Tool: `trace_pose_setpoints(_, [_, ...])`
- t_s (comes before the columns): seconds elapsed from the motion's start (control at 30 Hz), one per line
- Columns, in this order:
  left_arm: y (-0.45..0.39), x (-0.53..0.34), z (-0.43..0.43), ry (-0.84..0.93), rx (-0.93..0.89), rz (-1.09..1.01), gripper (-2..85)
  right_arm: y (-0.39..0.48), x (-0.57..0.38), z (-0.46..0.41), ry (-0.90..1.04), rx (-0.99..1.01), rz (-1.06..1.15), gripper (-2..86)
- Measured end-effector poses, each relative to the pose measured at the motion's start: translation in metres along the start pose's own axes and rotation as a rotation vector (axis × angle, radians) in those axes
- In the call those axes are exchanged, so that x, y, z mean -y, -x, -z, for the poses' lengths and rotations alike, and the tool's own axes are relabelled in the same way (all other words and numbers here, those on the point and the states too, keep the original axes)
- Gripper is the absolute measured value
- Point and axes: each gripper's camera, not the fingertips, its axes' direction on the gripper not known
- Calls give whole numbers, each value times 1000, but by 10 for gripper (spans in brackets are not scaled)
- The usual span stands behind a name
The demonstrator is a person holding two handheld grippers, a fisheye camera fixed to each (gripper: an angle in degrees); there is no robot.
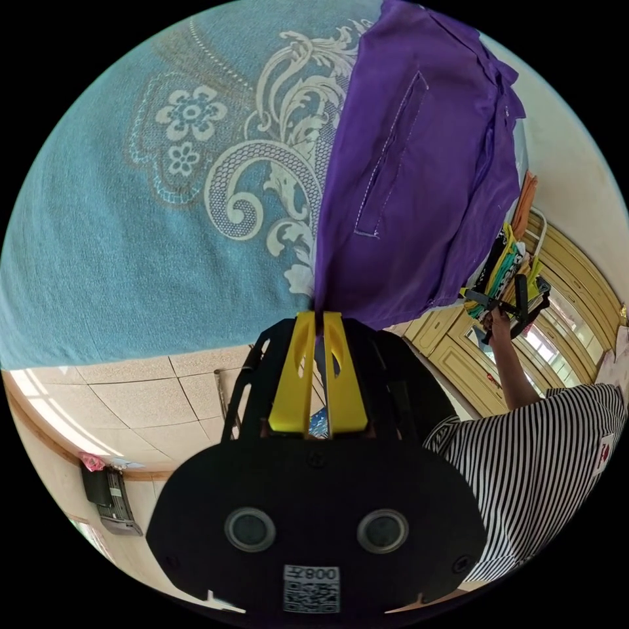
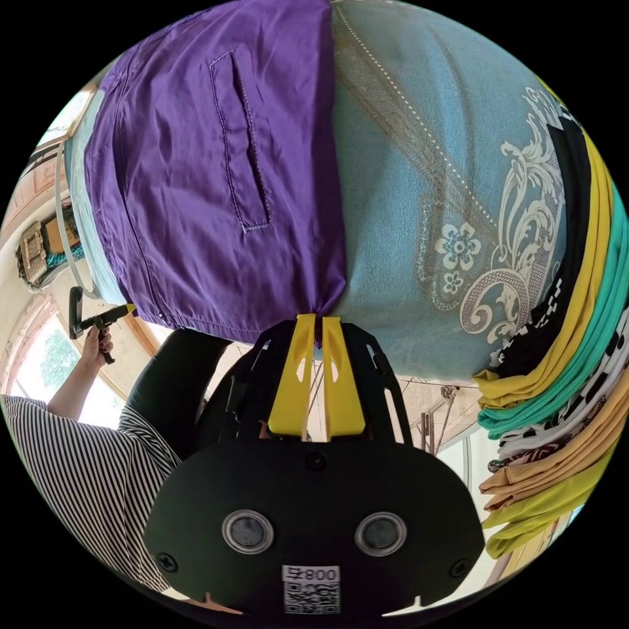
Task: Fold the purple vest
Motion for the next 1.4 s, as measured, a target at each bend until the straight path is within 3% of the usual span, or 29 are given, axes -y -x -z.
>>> trace_pose_setpoints(0.3, [-6, -40, -11, -104, -20, -3, 24, -16, -20, 2, -19, 4, 66, 13])
trace_pose_setpoints(0.7, [-8, -105, -27, -278, -63, -118, 15, -63, -87, -4, -219, 73, 167, 10])
trace_pose_setpoints(1.13, [-29, -216, -16, -518, -133, -239, 5, -138, -206, -12, -464, 388, 170, 8])
trace_pose_setpoints(1.4, [-34, -292, -26, -594, -188, -277, 4, -176, -292, -19, -578, 438, 202, 7])
